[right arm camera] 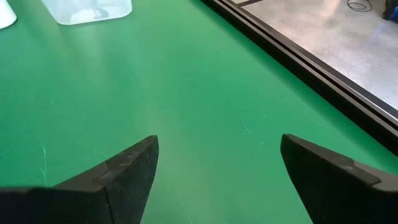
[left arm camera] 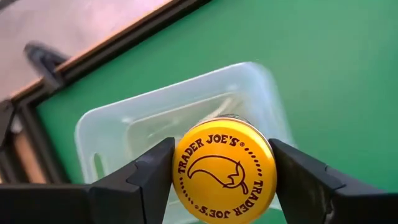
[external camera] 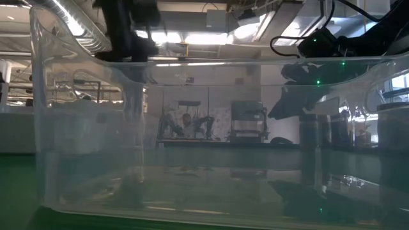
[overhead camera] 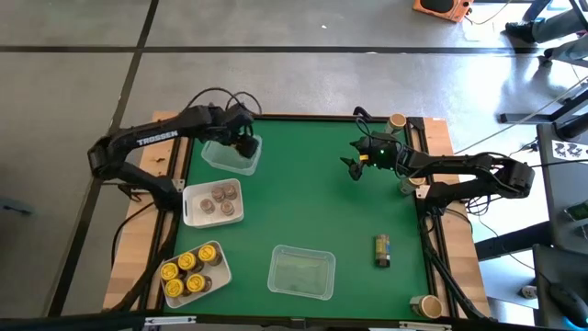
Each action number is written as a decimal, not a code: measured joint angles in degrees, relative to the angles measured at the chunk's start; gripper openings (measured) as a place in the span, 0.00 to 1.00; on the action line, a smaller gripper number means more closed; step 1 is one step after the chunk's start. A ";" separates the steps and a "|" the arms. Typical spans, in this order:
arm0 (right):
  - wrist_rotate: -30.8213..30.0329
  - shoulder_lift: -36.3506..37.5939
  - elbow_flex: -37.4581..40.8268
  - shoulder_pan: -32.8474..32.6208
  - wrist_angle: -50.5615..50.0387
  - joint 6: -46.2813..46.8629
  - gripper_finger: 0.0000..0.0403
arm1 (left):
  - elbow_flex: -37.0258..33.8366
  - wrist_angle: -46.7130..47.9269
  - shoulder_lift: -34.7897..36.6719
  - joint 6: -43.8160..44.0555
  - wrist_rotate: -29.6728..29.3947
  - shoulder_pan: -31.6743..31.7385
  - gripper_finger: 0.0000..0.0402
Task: Sort spices by type
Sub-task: Put the yellow spice bottle from the top transparent bin into the bottom white bin, then put the black spice bottle into the top transparent bin
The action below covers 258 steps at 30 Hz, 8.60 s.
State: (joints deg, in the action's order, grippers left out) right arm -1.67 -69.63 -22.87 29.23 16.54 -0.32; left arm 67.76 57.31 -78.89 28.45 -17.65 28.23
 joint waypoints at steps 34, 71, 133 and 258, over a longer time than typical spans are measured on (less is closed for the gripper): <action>3.40 -0.01 0.00 0.00 -0.14 13.68 0.84 | 12.08 1.35 1.63 39.33 0.62 -73.13 0.56; 4.02 0.00 0.00 0.00 -0.20 18.08 0.84 | 12.07 15.77 -16.07 52.77 -0.63 -83.98 0.69; -21.39 0.00 -29.81 6.62 -58.89 22.04 0.84 | -51.75 -85.91 18.91 -31.39 -2.65 -22.89 0.70; 6.49 -27.98 -45.88 -7.87 -34.81 -5.93 0.81 | -51.73 -88.05 18.86 -35.90 -1.03 -19.50 0.70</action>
State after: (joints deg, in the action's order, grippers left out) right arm 4.82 -97.61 -68.75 21.37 -18.27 -6.25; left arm 16.03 -30.74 -60.03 -7.45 -18.68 8.73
